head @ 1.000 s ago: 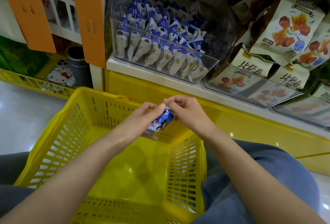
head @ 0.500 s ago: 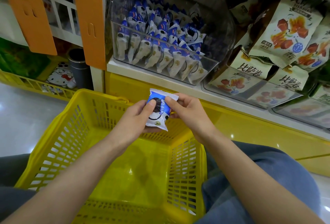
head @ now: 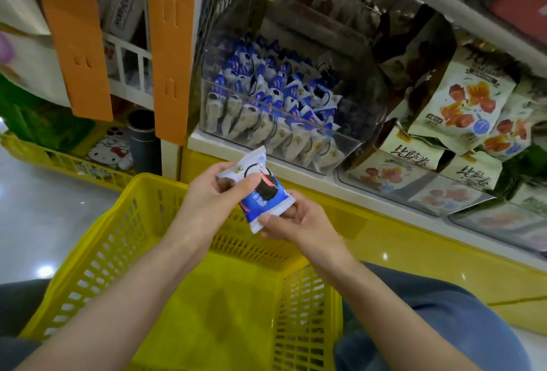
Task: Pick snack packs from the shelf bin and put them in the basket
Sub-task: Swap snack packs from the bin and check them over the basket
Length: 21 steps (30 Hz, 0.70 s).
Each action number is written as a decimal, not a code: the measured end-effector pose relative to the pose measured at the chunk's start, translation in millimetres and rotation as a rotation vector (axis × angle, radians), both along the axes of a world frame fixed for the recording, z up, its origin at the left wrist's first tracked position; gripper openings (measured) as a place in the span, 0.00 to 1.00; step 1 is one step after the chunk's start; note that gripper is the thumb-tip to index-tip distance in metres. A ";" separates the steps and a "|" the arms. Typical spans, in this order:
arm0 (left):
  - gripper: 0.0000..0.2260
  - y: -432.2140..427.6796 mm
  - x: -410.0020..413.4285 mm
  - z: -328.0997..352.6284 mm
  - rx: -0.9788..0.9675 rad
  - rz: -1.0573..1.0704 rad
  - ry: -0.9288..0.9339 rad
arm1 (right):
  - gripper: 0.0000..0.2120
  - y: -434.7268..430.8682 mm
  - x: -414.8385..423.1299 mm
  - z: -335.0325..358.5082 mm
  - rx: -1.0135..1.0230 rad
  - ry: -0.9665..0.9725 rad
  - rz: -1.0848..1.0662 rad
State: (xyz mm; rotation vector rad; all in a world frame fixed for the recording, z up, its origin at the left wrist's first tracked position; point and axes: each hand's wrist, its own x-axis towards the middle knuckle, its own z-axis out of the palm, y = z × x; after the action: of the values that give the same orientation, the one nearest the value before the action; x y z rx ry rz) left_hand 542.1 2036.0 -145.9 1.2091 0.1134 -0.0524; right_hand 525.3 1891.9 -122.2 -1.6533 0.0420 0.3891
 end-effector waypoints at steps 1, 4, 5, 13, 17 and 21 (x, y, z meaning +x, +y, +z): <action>0.12 -2.4 -1.3 -0.2 -0.003 -0.036 -0.007 | 0.16 0.7 -0.8 1.1 0.021 -0.005 -0.023; 0.12 -8.4 -3.7 1.3 -0.015 -0.082 -0.032 | 0.17 1.7 -1.5 7.0 0.027 -0.031 -0.057; 0.11 -8.0 -3.0 2.5 -0.008 -0.074 -0.042 | 0.17 1.9 -1.4 9.5 -0.008 -0.053 -0.045; 0.11 11.6 9.9 19.4 -0.048 -0.017 -0.078 | 0.14 -16.6 46.1 82.6 -0.587 -0.619 0.011; 0.12 13.4 11.7 23.9 -0.054 -0.019 -0.087 | 0.10 -22.2 109.0 109.3 -0.936 -0.785 -0.020; 0.10 14.0 13.0 27.8 -0.058 -0.023 -0.092 | 0.13 -30.3 168.5 101.7 -1.353 -0.645 0.125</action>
State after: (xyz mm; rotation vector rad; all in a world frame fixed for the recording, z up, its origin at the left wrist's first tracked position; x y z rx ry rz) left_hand 555.0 2050.0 -118.1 1.1529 0.0178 -0.0198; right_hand 693.8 1861.7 -20.5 -3.0573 -0.3570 -0.1926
